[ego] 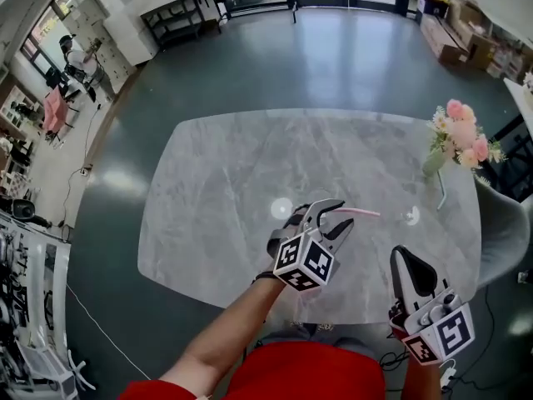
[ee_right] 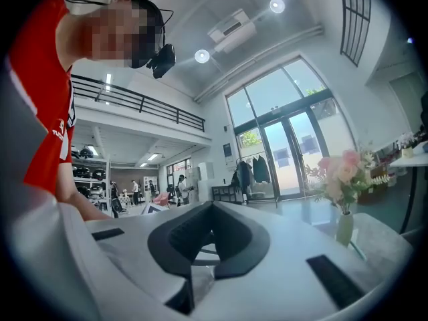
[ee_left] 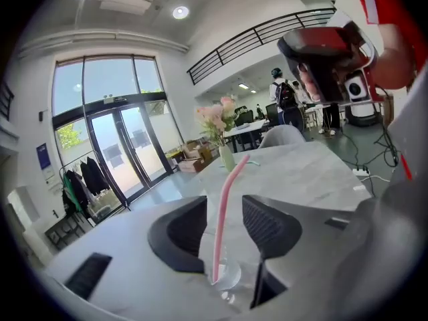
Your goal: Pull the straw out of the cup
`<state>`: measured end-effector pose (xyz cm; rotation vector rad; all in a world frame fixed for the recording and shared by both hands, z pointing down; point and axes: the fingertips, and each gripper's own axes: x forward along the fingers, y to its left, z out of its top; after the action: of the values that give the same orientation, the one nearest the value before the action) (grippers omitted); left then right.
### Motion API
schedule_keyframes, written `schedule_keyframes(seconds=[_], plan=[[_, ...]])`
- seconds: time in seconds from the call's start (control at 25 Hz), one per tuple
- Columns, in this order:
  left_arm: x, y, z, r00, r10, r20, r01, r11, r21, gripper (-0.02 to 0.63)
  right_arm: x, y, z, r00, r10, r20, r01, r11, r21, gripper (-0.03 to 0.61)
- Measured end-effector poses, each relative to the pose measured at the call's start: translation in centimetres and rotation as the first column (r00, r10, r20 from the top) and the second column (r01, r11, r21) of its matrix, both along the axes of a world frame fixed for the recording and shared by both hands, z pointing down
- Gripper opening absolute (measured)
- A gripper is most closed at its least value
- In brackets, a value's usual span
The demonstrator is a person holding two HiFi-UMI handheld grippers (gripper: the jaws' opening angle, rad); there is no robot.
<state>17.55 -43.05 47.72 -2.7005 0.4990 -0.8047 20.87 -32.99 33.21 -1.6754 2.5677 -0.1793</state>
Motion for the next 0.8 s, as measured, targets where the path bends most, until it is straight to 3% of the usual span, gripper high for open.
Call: schedule_keyframes(seconds=[0.32,0.44,0.52,0.56,0.68,0.8], plan=[[1.8,-0.8,2.2,0.998,0.036,0.054,-0.034,0.999,-0.031,0.193,1.4,0.6,1.2,0.999,0.04,0.013,-0.039,0.999,-0.027,0.008],[1.7,-1.3,2.4,0.998,0.024,0.06,-0.022,0.999,-0.028,0.15,1.6,0.8,1.5,0.999,0.049,0.016,-0.049,0.998,-0.034,0.008],[1.6,-1.6,2.4,0.998,0.01,0.057,-0.009,1.0,-0.021,0.08,1.7,0.8,1.8,0.998,0.052,0.017,-0.051,0.998,-0.039,0.008],[1.6,-1.8,2.4,0.998,0.006,0.054,-0.005,1.0,-0.021,0.052,1.8,0.9,1.9,0.998,0.053,0.018,-0.052,0.998,-0.041,0.008],[1.2,-2.1,1.7,0.999,-0.008,0.031,0.008,1.0,-0.02,0.049,1.7,0.9,2.1,0.998,0.054,0.02,-0.053,0.998,-0.044,0.008],[0.4,-2.2,-0.3,0.999,-0.037,-0.039,0.037,0.999,-0.011,0.049,1.5,0.9,2.0,0.998,0.054,0.022,-0.053,0.998,-0.045,0.008]])
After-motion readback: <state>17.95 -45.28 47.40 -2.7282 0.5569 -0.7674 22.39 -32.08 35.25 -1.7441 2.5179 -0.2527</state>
